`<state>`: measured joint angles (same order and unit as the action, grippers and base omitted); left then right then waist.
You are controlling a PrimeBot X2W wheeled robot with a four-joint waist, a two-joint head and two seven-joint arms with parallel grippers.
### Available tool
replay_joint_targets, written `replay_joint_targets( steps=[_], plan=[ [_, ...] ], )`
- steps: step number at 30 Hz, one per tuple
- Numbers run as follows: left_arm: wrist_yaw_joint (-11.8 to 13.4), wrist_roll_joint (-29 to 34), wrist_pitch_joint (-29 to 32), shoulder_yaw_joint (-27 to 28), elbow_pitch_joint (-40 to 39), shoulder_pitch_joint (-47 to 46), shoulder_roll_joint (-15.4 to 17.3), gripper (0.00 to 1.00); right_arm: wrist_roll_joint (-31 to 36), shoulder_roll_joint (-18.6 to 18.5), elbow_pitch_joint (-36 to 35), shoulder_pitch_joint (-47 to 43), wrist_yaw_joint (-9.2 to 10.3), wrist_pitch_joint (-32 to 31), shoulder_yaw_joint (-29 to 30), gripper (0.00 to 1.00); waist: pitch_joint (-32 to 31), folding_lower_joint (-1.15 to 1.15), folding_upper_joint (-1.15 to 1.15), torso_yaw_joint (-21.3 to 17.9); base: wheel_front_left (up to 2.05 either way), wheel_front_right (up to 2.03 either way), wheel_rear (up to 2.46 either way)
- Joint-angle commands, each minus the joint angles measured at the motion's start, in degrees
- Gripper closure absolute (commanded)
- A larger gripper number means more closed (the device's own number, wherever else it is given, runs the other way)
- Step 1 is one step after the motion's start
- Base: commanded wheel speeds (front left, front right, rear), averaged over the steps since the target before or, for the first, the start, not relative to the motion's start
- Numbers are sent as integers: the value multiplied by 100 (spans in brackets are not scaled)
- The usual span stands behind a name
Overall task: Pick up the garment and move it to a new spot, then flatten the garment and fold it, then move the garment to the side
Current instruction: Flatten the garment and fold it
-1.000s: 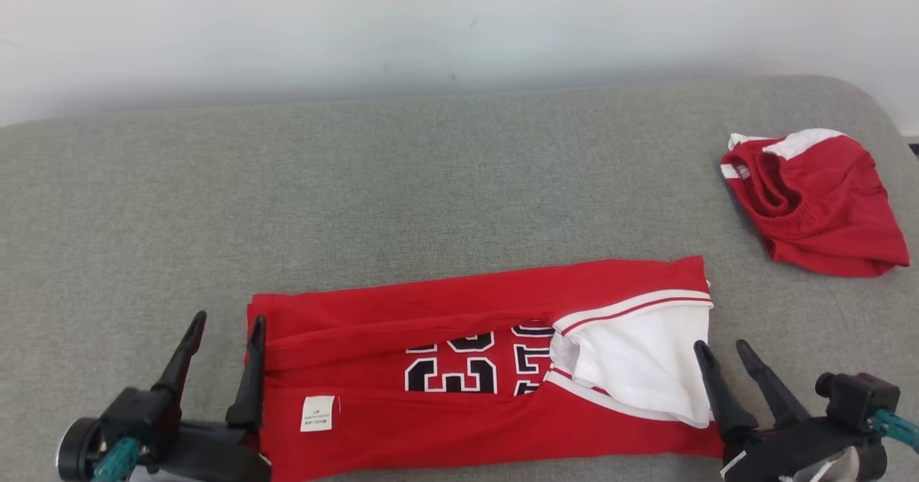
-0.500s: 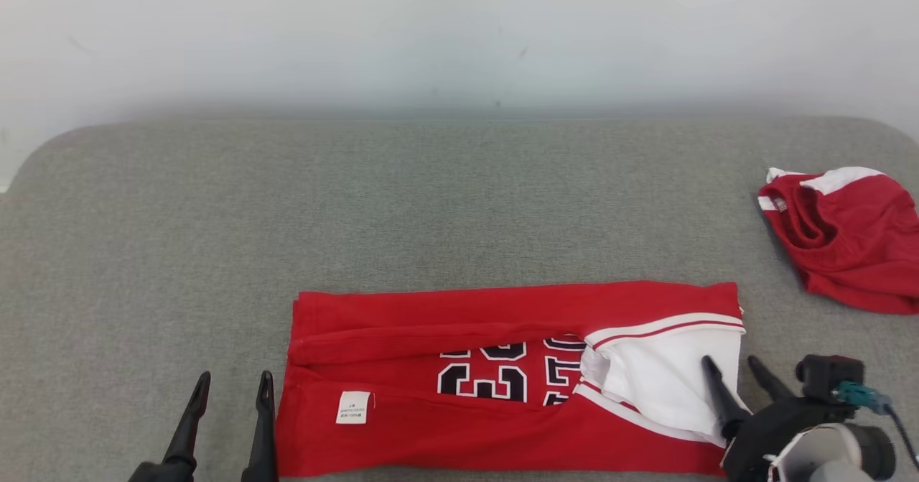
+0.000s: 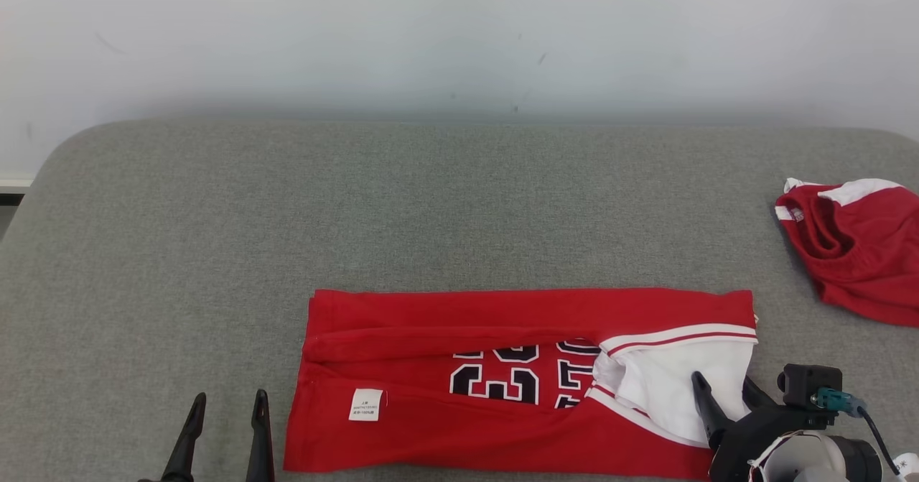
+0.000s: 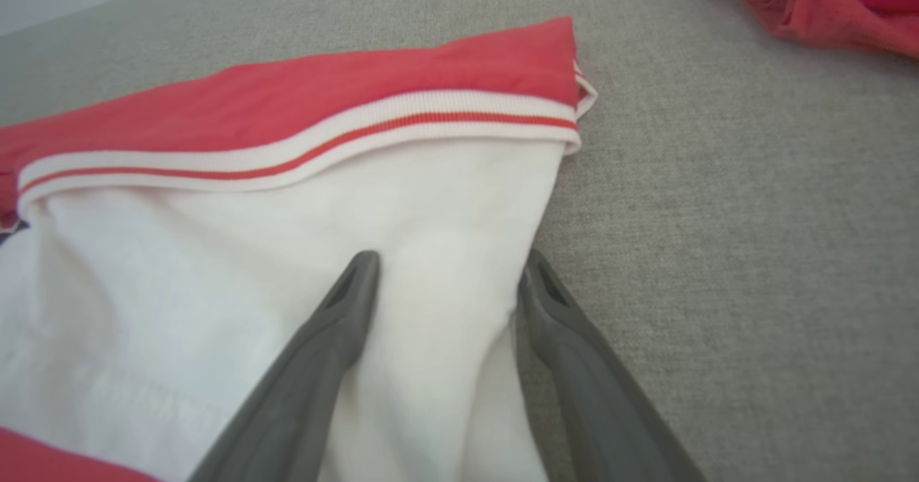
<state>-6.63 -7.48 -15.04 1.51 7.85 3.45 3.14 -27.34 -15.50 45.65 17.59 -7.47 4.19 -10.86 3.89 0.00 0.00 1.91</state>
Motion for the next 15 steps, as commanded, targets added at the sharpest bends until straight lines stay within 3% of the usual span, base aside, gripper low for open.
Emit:
replay_joint_targets(
  steps=[1, 12, 13, 14, 15],
  plan=[
    [-28, -19, -14, 19, -10, 19, -23, 0, 53, 30, 131, 2, -1, 16, 51, 0, -2, 0, 0, 5, 0, 0, 0],
    [1, -92, -14, -1, -5, 11, -28, 0, 270, 240, 650, 91, 8, -93, 180, 0, -10, 0, 0, 18, 0, 0, 0],
    [4, -105, -14, -3, 8, 12, -28, 0, 226, 285, 679, 84, 7, -140, 159, 49, -10, 0, 0, 20, 0, 0, 0],
    [7, -110, -14, -3, 17, 16, -28, 0, 187, 327, 688, 89, 7, -181, 129, 80, -11, 0, 0, 18, 0, 0, 0],
    [13, -117, -14, -4, 23, 22, -28, 0, 151, 340, 691, 100, 5, -213, 101, 100, -11, 0, 0, 14, 0, 0, 0]
  ],
)
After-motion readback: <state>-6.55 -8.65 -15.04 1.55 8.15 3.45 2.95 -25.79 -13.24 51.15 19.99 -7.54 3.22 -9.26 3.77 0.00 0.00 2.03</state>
